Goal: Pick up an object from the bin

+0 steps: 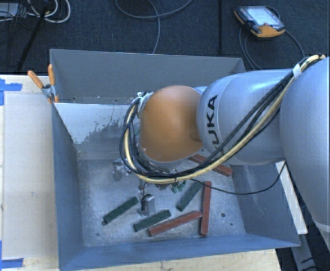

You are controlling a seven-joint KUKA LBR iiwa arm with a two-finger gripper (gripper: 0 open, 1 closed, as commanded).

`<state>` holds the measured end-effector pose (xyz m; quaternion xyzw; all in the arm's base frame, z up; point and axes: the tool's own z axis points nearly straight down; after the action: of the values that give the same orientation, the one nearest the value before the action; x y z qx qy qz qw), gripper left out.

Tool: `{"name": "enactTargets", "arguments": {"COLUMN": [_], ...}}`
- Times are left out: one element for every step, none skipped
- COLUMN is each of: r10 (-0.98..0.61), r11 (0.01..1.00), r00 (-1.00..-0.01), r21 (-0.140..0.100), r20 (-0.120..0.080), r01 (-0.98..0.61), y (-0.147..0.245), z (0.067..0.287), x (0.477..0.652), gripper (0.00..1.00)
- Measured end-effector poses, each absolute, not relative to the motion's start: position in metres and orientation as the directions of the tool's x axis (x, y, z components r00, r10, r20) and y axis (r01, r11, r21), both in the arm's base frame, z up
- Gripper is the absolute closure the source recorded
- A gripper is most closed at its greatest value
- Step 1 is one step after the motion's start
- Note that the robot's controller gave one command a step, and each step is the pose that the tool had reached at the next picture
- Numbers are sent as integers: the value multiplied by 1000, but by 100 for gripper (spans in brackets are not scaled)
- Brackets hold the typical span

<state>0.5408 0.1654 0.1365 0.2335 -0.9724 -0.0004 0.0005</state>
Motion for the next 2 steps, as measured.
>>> {"name": "enactTargets", "arguments": {"r10": [-499, -658], "r11": [867, 753], "r00": [-867, -753], "r21": [1, 0], "r20": [-1, 0], "r01": [-499, -658], "y": [201, 204], "z": [127, 93], "x": [538, 541], "gripper": [0, 0]}}
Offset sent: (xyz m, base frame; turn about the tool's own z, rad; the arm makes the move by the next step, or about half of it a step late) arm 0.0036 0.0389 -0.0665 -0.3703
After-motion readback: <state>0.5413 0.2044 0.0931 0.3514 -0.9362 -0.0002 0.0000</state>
